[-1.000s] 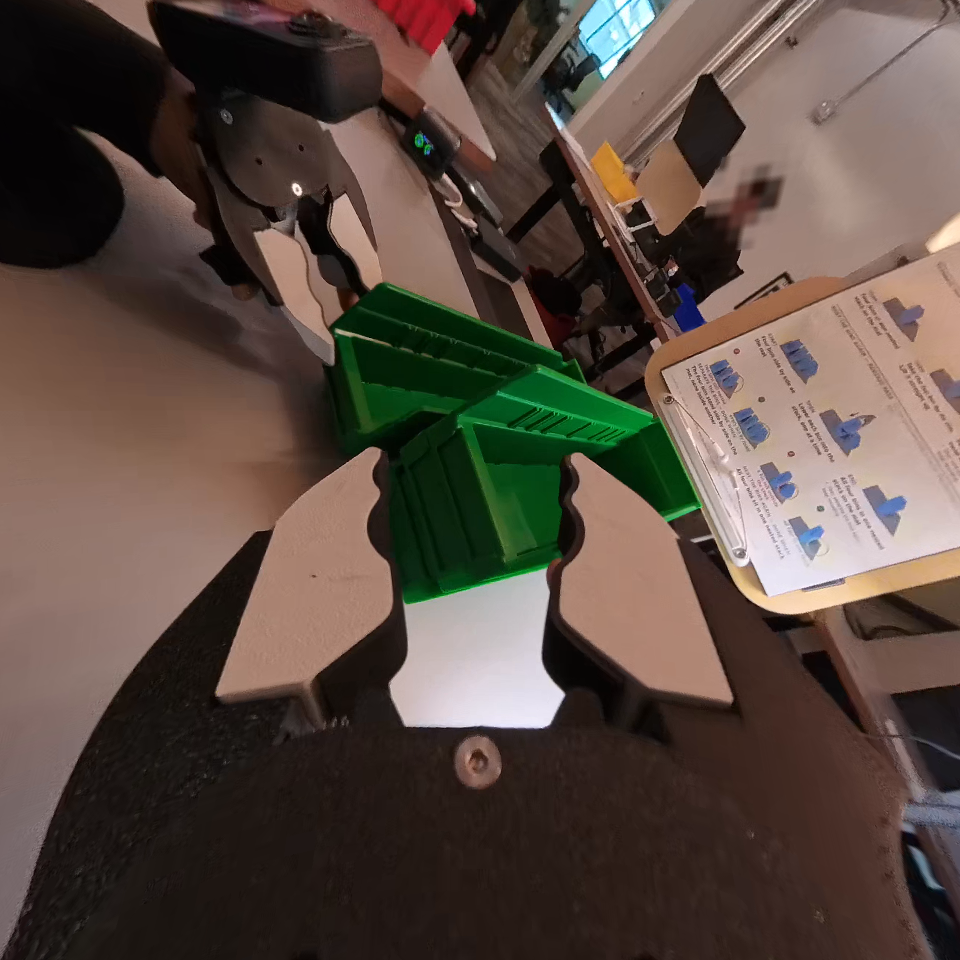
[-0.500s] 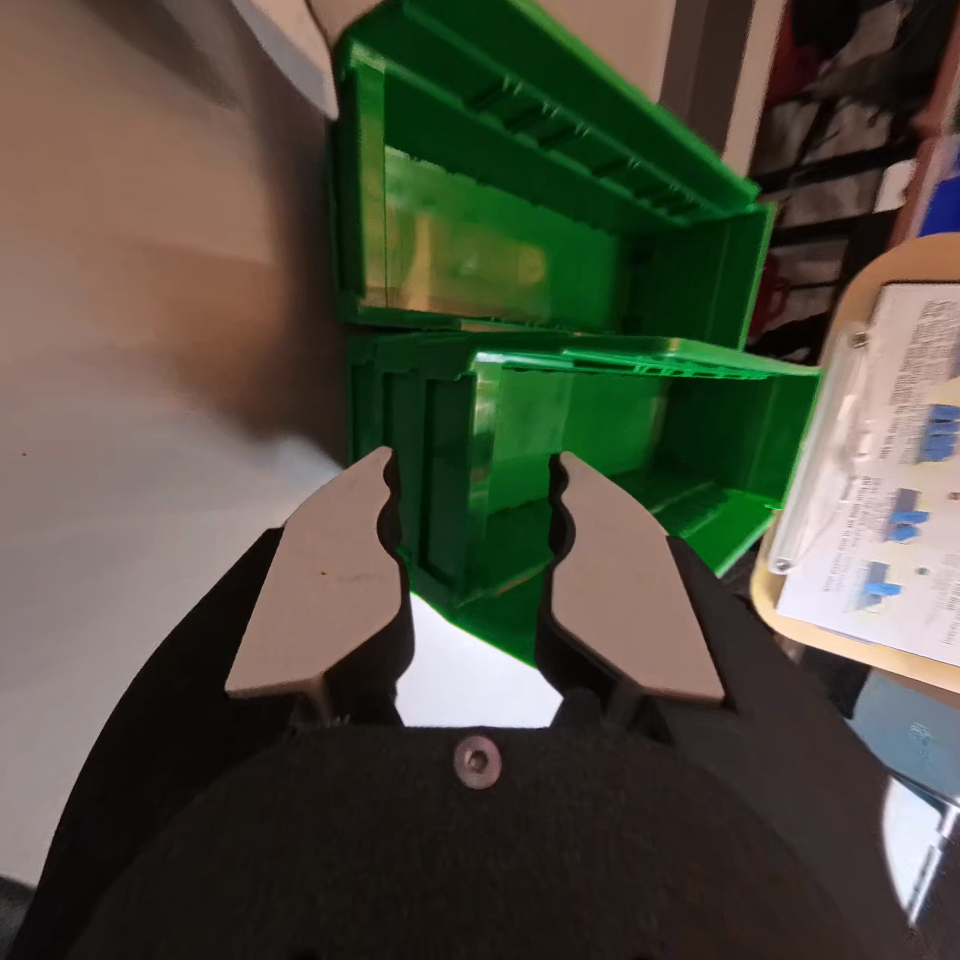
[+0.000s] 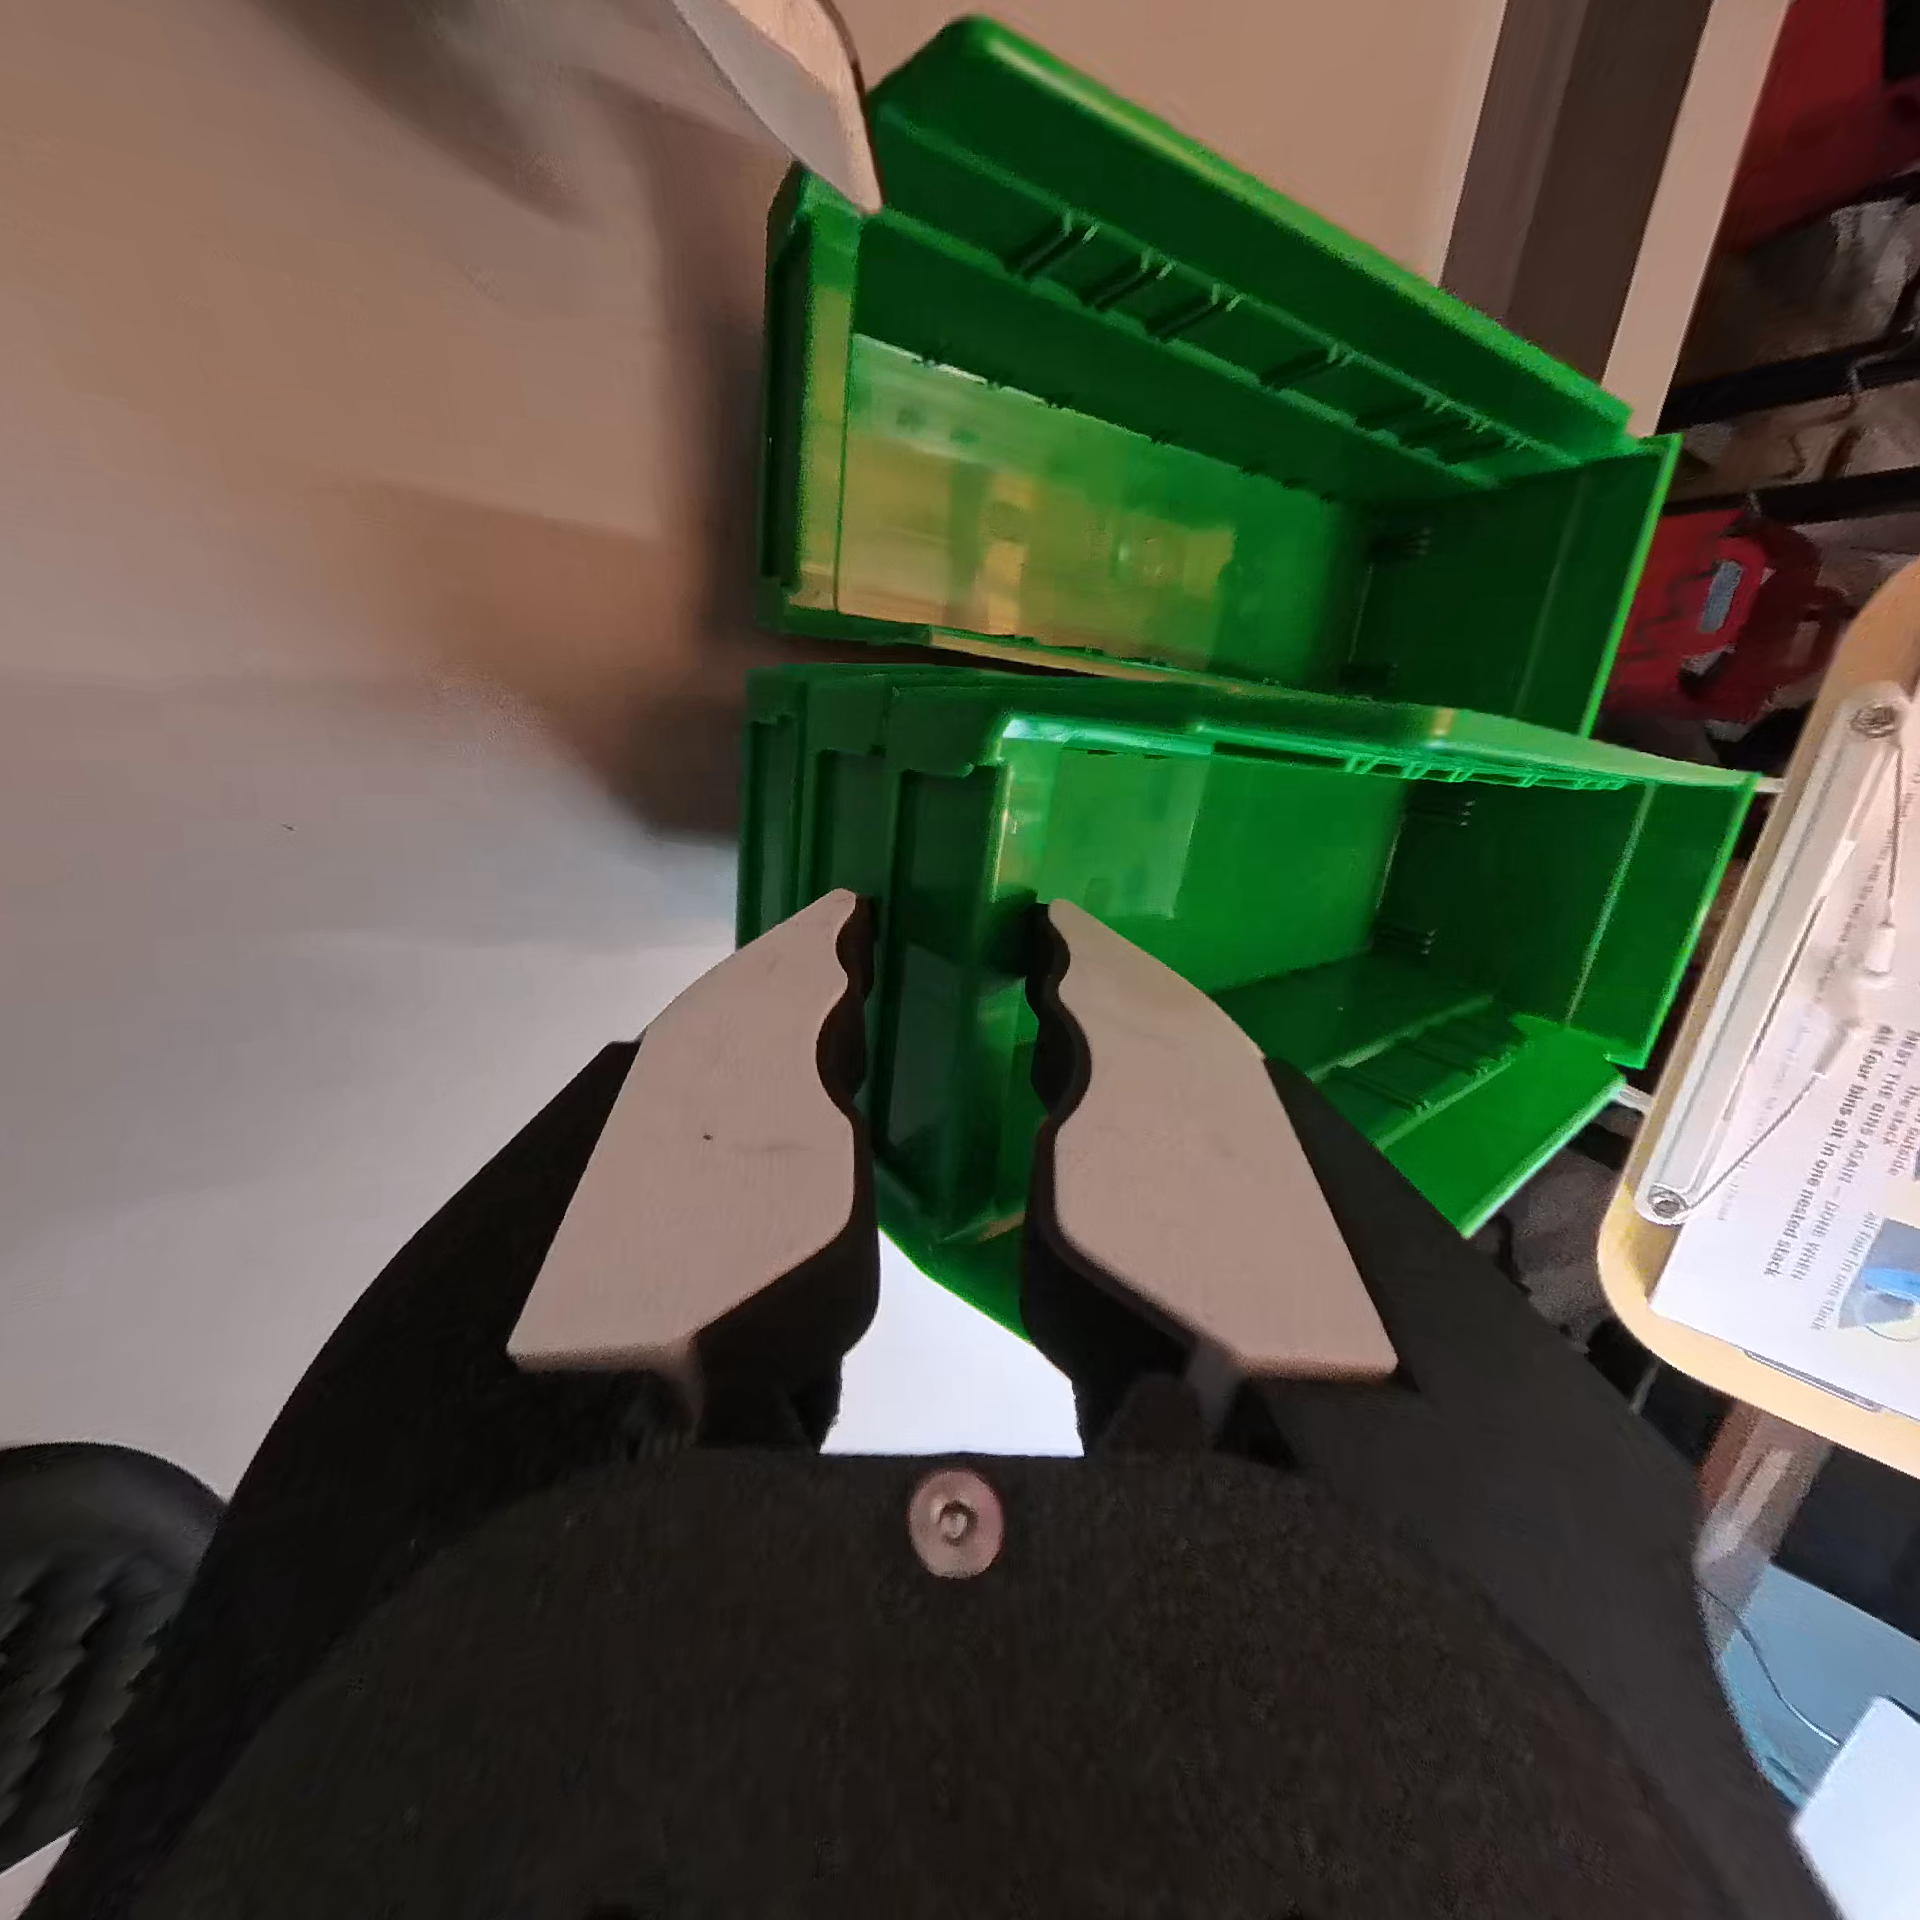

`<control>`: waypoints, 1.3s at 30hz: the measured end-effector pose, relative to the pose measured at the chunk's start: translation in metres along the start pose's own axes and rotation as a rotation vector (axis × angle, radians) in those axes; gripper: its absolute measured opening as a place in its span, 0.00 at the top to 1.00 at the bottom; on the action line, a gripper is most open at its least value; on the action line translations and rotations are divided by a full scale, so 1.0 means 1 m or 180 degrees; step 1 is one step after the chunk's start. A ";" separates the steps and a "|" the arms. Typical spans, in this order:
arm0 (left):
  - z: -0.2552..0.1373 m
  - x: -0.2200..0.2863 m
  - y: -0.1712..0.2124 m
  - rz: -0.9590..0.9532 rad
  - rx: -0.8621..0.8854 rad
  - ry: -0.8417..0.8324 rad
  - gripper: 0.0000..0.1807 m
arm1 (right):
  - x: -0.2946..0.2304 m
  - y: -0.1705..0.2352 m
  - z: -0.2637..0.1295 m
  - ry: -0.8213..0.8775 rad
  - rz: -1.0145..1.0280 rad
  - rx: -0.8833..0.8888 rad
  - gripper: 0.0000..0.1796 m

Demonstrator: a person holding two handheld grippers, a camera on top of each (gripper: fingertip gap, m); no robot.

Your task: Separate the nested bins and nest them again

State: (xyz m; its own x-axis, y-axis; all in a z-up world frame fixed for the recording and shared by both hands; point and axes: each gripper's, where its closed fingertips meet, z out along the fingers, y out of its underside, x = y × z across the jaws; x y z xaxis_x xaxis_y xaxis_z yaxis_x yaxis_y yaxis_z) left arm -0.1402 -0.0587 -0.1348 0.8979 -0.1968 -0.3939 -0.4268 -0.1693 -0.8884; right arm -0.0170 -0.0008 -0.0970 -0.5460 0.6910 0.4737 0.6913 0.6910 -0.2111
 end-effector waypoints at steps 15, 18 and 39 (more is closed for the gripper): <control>0.030 0.074 -0.080 -0.0683 0.0506 0.0505 0.84 | 0.003 -0.019 -0.010 0.0011 -0.0060 0.0074 0.84; 0.034 0.077 -0.080 -0.0751 0.0537 0.0474 0.91 | 0.003 -0.013 -0.010 0.0027 -0.0080 -0.0006 0.84; 0.049 0.101 -0.070 -0.1118 0.0441 0.0817 0.95 | -0.001 0.006 -0.010 0.0117 -0.0239 0.0027 0.84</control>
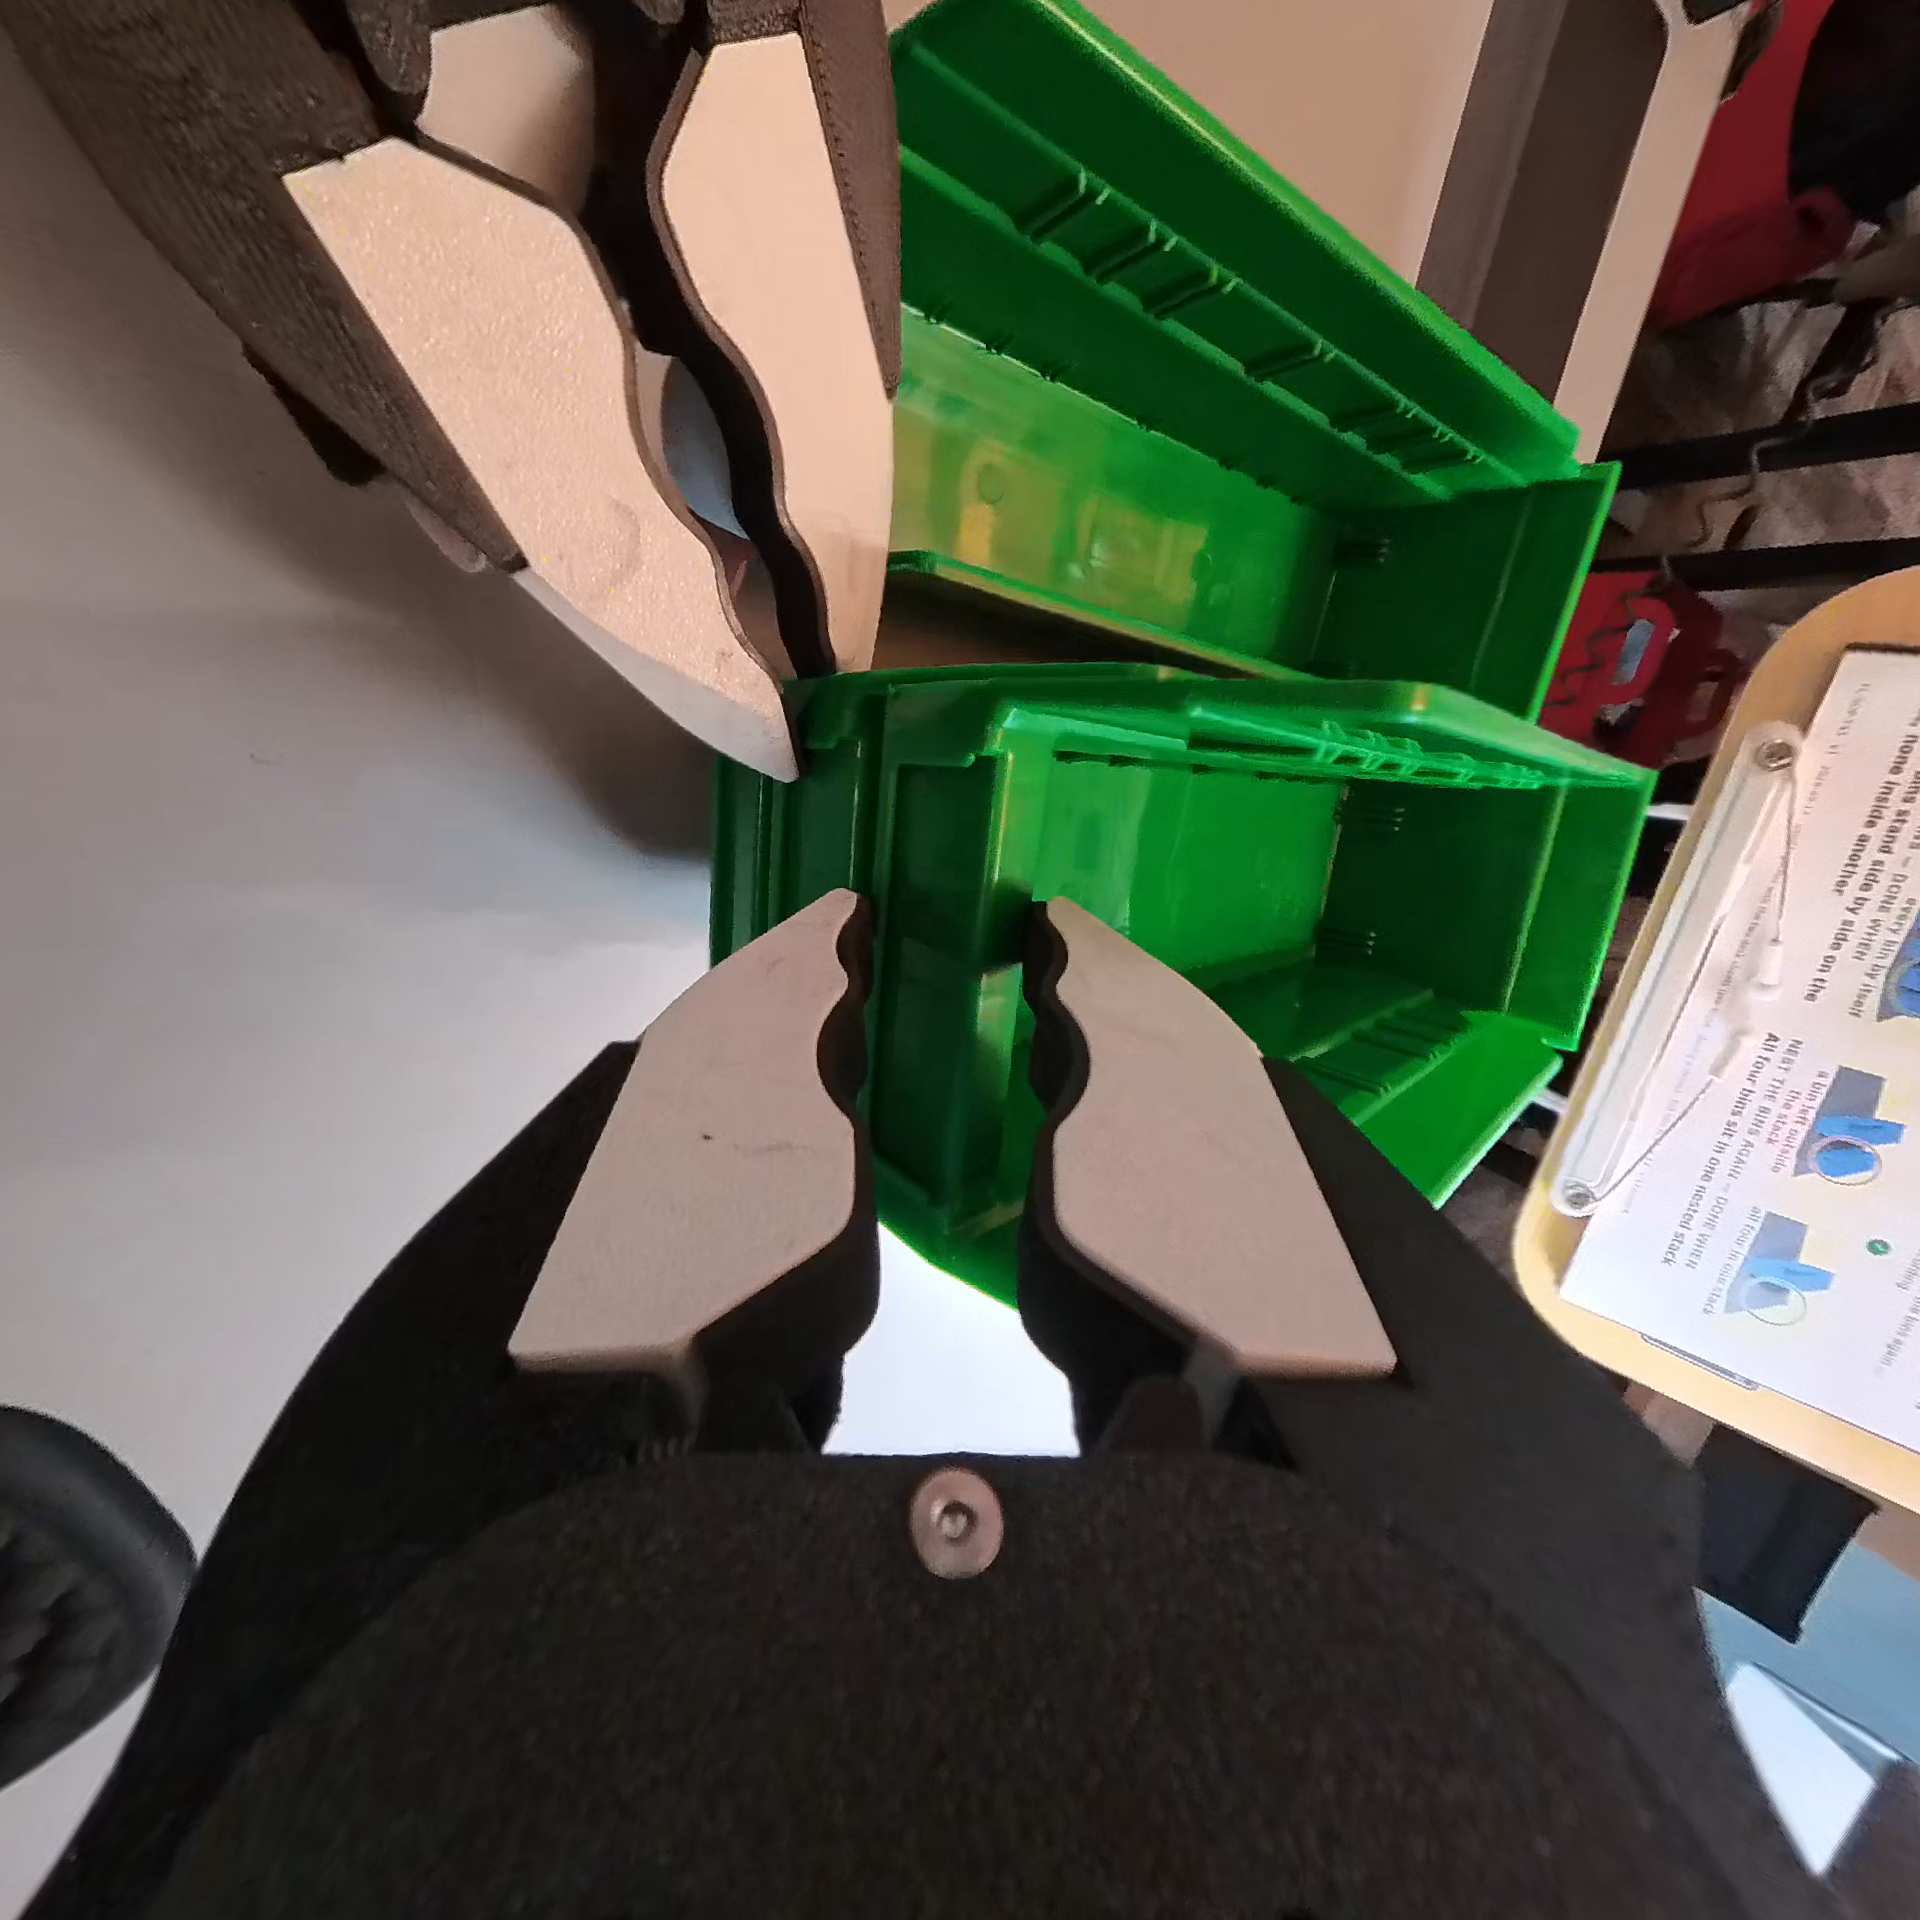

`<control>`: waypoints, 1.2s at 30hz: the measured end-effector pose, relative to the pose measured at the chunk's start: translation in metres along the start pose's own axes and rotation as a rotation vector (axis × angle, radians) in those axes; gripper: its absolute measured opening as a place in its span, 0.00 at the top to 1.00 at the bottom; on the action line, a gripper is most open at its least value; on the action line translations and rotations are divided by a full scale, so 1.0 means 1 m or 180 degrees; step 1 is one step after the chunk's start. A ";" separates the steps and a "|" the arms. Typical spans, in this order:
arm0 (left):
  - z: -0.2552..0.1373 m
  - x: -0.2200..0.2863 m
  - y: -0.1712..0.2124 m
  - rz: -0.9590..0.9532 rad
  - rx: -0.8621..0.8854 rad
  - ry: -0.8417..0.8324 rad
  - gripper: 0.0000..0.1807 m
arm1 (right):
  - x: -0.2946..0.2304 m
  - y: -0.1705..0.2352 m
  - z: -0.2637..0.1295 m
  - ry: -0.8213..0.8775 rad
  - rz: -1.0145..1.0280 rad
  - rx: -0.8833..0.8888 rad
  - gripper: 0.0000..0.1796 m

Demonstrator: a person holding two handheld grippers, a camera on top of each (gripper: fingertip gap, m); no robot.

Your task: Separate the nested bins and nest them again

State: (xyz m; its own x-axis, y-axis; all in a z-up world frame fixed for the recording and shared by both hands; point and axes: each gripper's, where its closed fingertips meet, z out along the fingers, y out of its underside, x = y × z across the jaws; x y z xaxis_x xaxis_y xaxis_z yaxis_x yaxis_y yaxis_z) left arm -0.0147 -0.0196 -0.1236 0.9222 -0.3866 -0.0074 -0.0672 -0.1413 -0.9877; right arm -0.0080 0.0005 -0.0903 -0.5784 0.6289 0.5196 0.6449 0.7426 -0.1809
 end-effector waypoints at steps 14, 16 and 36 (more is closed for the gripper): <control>0.004 0.002 0.028 0.0048 -0.0349 -0.0019 0.95 | 0.015 -0.011 -0.030 0.0187 0.0523 0.0471 0.82; 0.004 0.002 0.029 0.0047 -0.0348 -0.0022 0.95 | 0.042 -0.008 -0.034 0.0350 0.0749 0.0521 0.82; -0.015 0.026 0.035 -0.0156 -0.0420 0.0531 0.97 | 0.214 0.064 0.111 -0.0197 0.0511 -0.0568 0.93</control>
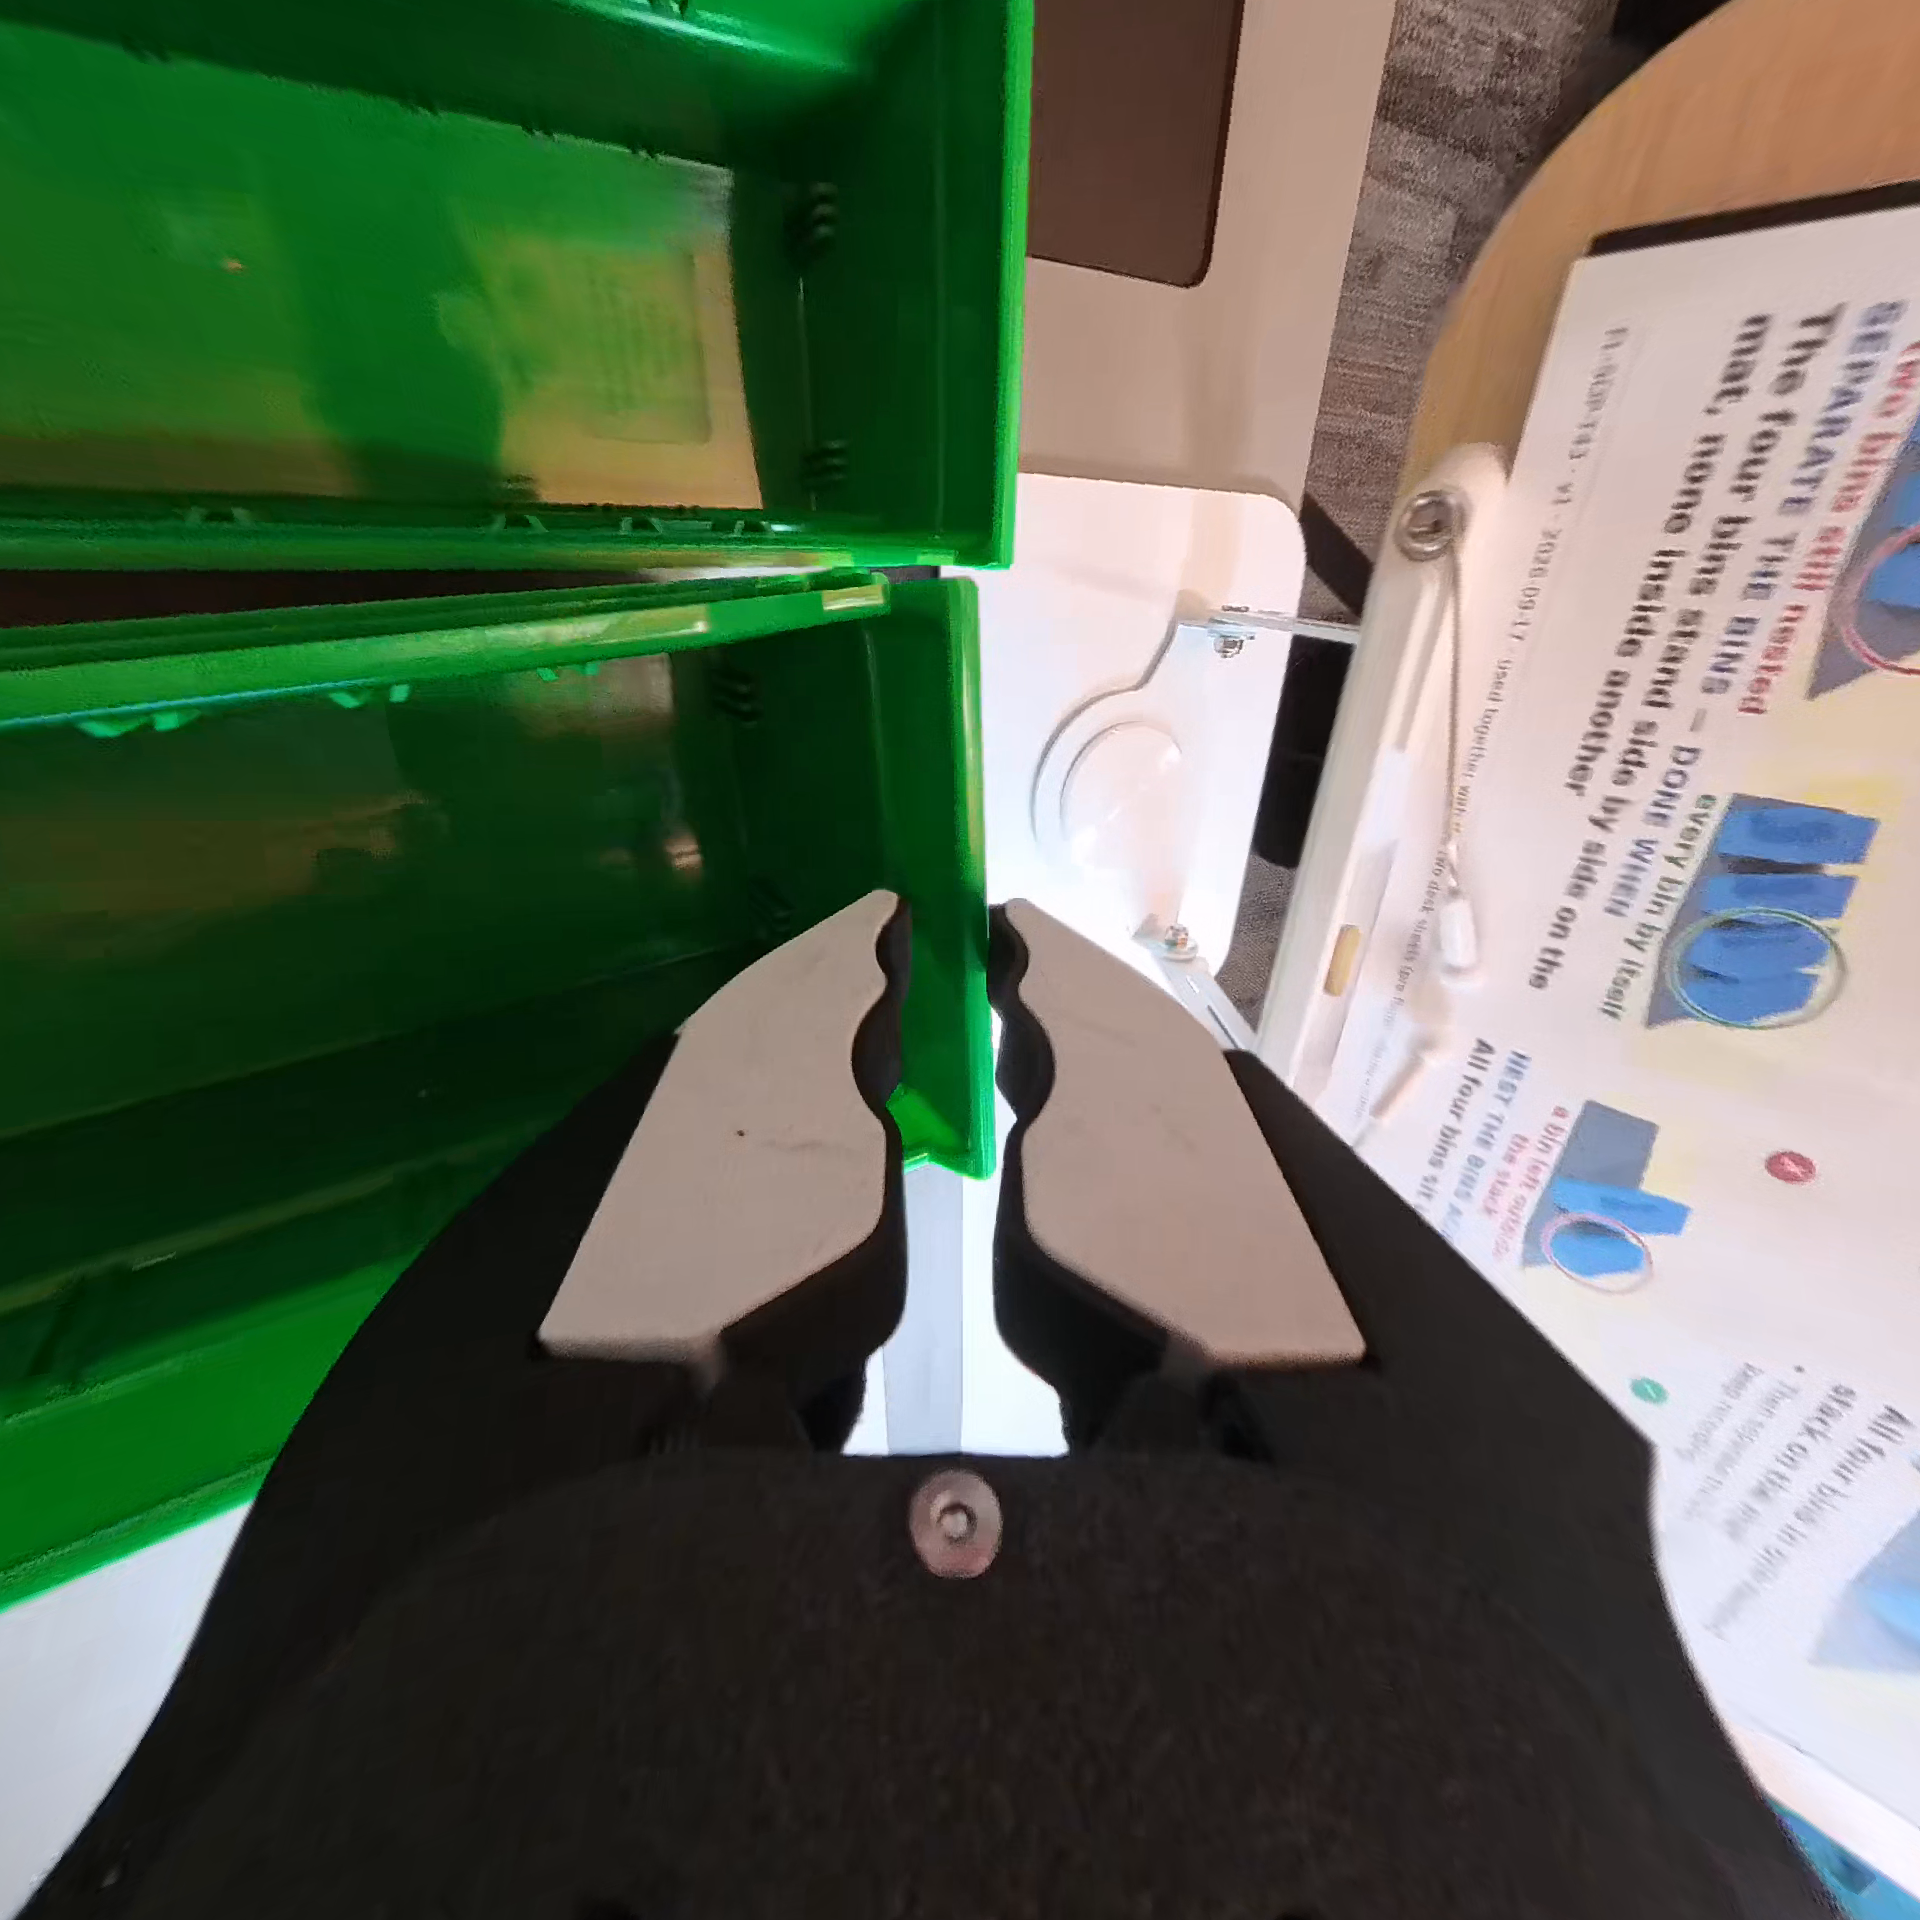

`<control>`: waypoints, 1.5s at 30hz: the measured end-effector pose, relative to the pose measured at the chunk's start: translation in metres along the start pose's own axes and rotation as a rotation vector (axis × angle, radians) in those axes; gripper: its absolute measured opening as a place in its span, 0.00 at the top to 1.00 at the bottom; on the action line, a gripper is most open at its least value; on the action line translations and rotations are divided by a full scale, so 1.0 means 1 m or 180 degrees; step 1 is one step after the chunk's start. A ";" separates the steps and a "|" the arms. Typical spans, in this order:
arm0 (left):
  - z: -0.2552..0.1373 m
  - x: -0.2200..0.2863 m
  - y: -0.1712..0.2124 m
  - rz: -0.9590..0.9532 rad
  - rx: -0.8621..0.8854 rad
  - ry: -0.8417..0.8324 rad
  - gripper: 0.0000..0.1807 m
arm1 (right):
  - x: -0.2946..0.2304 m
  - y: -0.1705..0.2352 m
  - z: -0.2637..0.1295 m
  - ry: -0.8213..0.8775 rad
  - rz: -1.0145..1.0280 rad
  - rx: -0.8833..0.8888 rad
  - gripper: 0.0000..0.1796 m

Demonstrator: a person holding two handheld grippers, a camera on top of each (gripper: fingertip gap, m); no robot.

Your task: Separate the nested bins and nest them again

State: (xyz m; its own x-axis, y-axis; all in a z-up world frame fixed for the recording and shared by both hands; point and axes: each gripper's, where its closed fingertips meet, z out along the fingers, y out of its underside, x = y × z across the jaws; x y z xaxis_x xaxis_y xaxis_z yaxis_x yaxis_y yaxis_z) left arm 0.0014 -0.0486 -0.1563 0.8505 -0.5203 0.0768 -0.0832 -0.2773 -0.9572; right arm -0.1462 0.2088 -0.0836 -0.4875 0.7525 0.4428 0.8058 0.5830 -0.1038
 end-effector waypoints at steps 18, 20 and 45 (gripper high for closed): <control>0.003 0.003 -0.006 -0.0490 0.0045 0.0144 0.97 | 0.007 0.018 -0.117 0.0485 -0.0021 0.0030 0.95; 0.005 0.004 -0.006 -0.0391 0.0042 0.0159 0.97 | 0.007 0.014 -0.124 0.0438 0.0020 0.0077 0.96; -0.018 -0.001 -0.041 0.1084 0.0500 -0.0877 0.88 | 0.001 0.015 -0.167 0.1191 0.0016 0.0350 0.95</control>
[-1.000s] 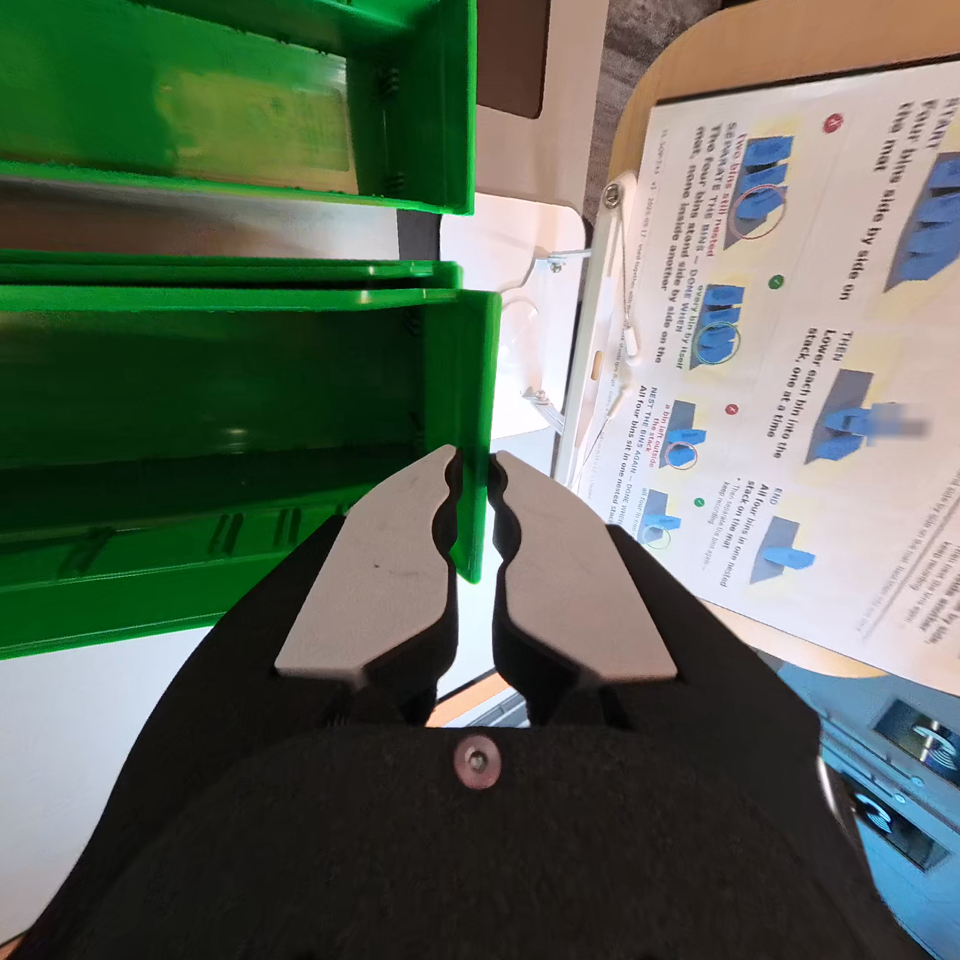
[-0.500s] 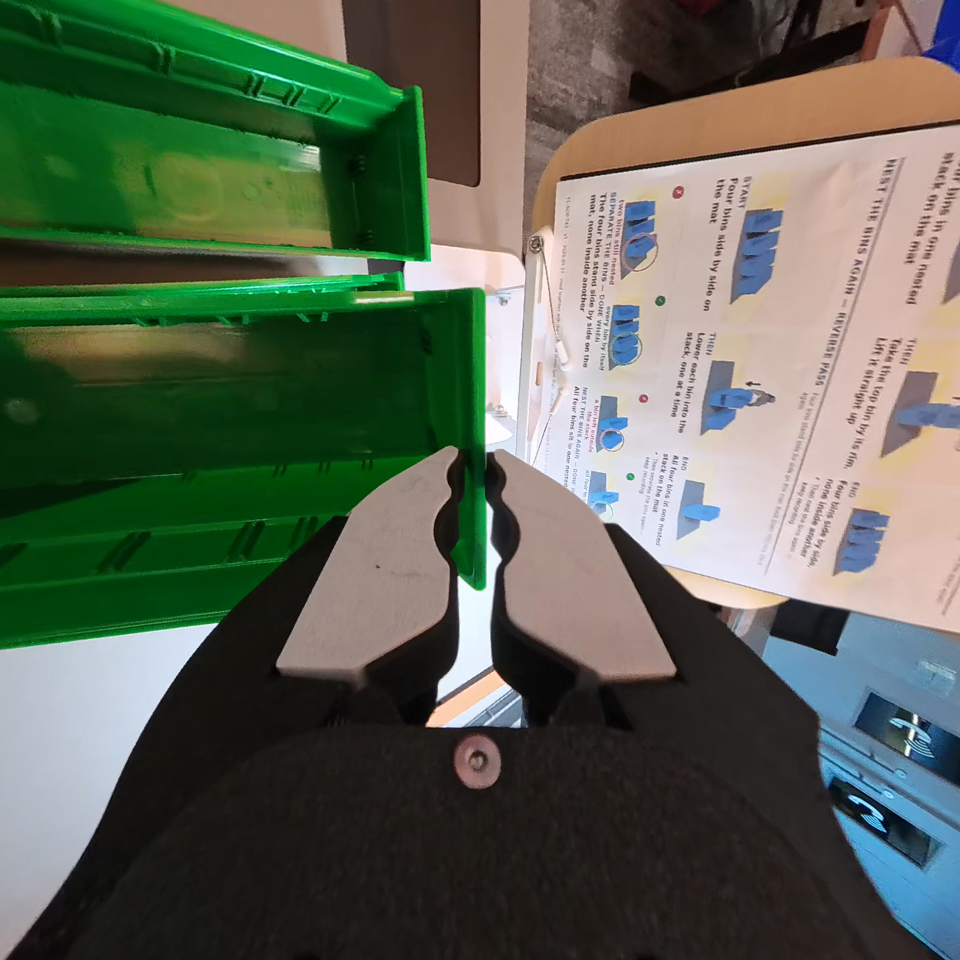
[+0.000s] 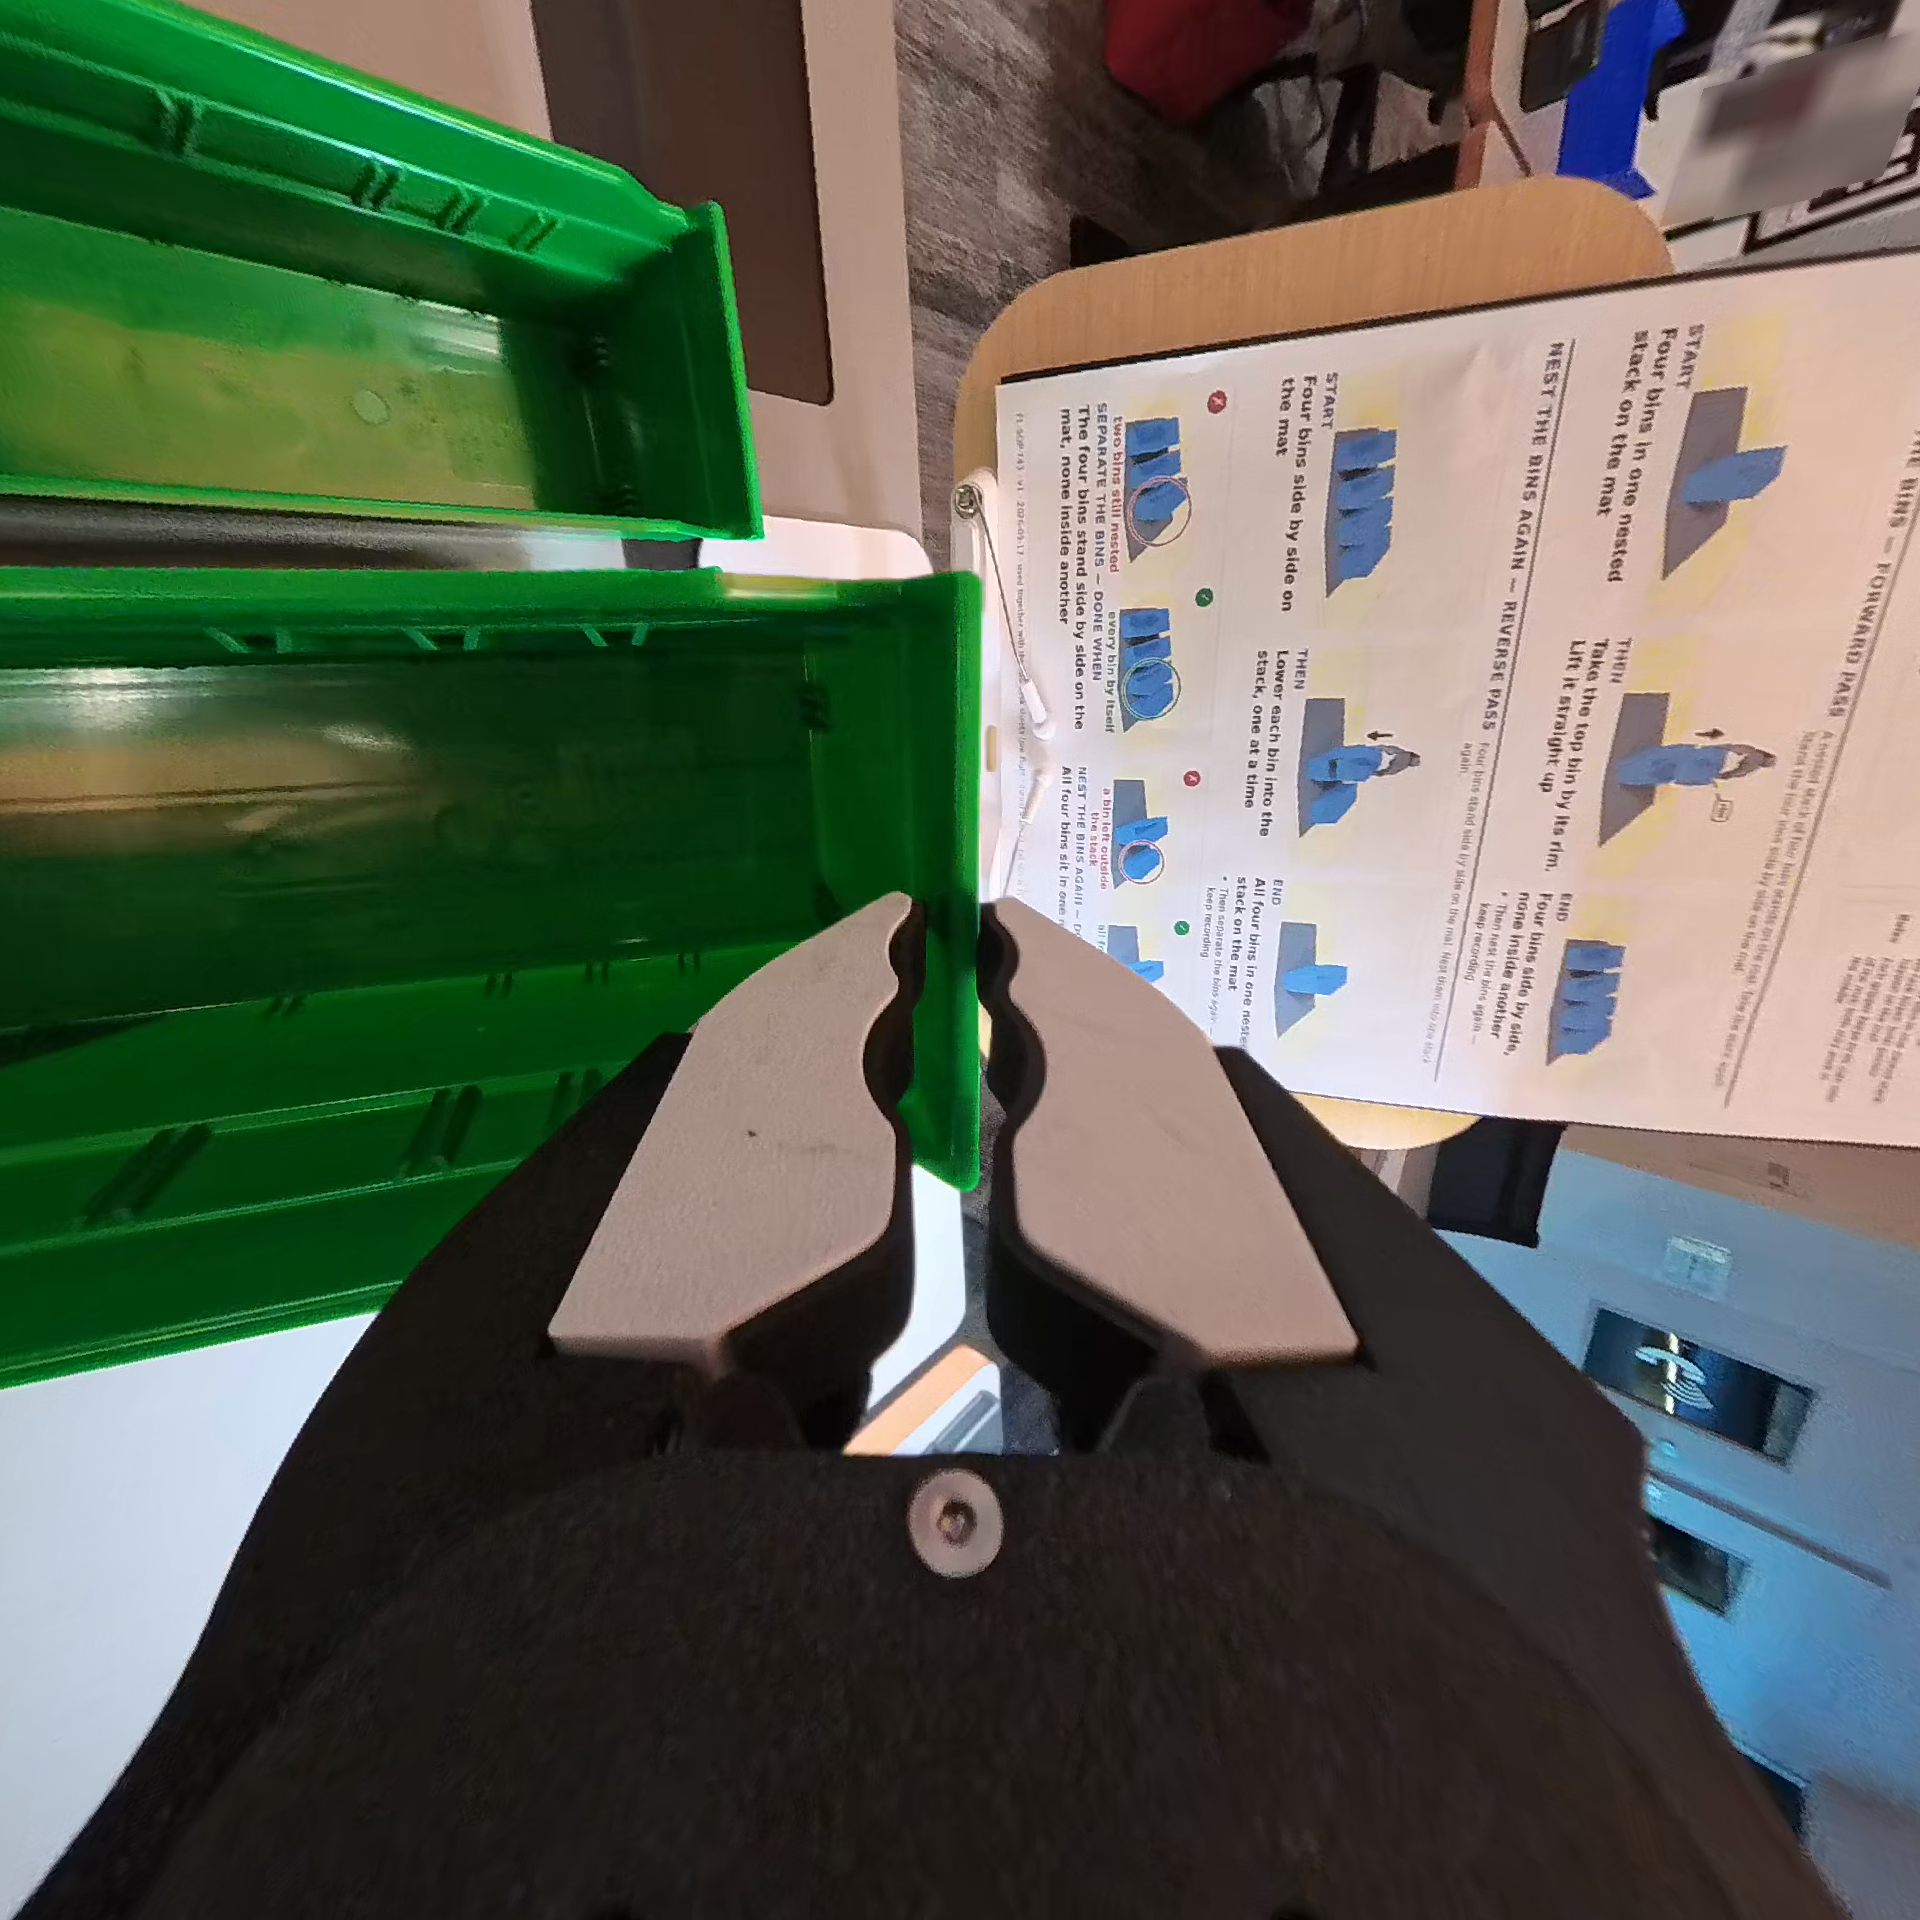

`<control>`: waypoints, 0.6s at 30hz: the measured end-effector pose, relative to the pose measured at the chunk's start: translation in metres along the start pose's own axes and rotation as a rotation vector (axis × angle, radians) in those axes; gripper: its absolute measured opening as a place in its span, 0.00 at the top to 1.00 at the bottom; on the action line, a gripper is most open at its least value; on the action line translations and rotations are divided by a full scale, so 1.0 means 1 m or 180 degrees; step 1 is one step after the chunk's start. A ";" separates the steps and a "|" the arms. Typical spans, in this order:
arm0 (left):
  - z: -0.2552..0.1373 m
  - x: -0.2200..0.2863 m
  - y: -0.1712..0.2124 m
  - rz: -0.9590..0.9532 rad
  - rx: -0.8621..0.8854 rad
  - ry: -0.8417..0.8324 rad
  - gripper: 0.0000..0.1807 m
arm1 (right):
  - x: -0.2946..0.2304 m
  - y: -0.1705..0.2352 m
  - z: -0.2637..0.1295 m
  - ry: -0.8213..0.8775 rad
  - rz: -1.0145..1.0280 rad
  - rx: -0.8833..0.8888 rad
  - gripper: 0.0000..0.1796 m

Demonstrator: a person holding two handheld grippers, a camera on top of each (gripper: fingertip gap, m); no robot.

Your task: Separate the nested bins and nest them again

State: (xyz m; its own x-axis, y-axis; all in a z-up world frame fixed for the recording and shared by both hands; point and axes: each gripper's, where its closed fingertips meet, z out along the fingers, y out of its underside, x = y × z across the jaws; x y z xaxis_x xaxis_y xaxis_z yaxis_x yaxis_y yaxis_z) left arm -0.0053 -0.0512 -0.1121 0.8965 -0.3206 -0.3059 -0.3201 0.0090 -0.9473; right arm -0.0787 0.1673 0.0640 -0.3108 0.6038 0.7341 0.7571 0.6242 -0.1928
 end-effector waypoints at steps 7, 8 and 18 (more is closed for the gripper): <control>0.001 0.002 -0.029 0.0289 0.0200 -0.0269 0.93 | 0.001 -0.005 -0.006 0.0213 -0.0032 -0.0046 0.95; 0.002 0.002 -0.029 0.0328 0.0194 -0.0314 0.93 | 0.002 -0.004 -0.006 0.0244 -0.0032 -0.0064 0.94; 0.001 0.005 -0.034 0.0999 0.0414 -0.0602 0.95 | -0.034 -0.024 -0.059 0.0499 0.0453 0.0643 0.77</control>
State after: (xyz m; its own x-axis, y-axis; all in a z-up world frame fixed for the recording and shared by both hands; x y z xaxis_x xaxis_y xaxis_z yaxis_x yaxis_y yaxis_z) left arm 0.0107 -0.0527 -0.0815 0.8057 -0.1029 -0.5834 -0.5572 0.2028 -0.8053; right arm -0.0522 0.1026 0.0816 -0.1052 0.6182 0.7789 0.6520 0.6343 -0.4154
